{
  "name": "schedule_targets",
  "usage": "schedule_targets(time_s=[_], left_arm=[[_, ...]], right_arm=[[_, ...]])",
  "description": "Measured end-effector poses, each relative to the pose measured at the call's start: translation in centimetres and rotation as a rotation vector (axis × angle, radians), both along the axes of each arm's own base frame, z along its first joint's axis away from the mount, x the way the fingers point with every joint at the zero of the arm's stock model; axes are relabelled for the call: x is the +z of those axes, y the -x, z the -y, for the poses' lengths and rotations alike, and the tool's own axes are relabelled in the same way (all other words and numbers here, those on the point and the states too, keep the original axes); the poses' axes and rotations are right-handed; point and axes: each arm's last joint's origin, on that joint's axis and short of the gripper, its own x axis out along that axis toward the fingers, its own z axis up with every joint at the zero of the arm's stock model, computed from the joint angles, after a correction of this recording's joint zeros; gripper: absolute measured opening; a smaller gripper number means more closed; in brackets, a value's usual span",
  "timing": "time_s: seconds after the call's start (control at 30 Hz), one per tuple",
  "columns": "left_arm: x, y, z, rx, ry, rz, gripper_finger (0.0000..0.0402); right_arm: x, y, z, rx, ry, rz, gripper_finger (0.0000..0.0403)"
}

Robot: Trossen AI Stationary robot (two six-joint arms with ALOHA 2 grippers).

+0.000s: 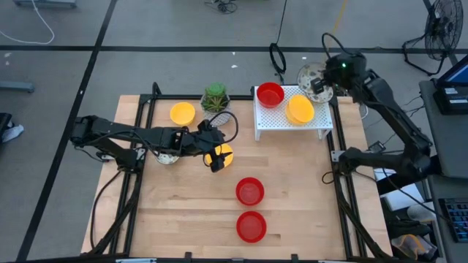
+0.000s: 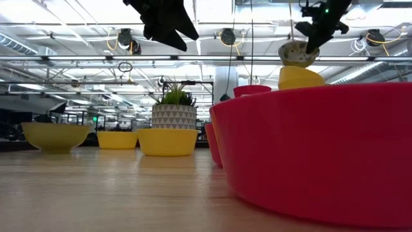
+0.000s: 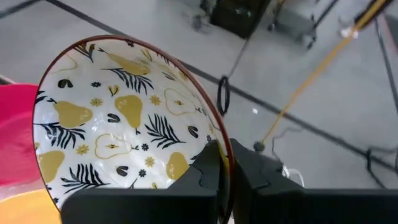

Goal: Pick & Place Mini bowls
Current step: Stack the white and yellow bowl on top of the other white and yellow bowl on the shelf

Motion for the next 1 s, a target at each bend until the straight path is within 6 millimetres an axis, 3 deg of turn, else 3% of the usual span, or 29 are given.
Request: schedule_targets(time_s=[0.33,1.0], left_arm=[[-0.1,0.1,0.0,-0.002,-0.003,-0.013,0.034],[-0.2,0.1,0.0,-0.004,-0.008,-0.024,0.034]], right_arm=[[-1.8,-0.3,1.5,-0.045,-0.122,-0.074,0.0001],[-2.2,-0.2,1.2,-0.035,-0.169,-0.118,0.0003]])
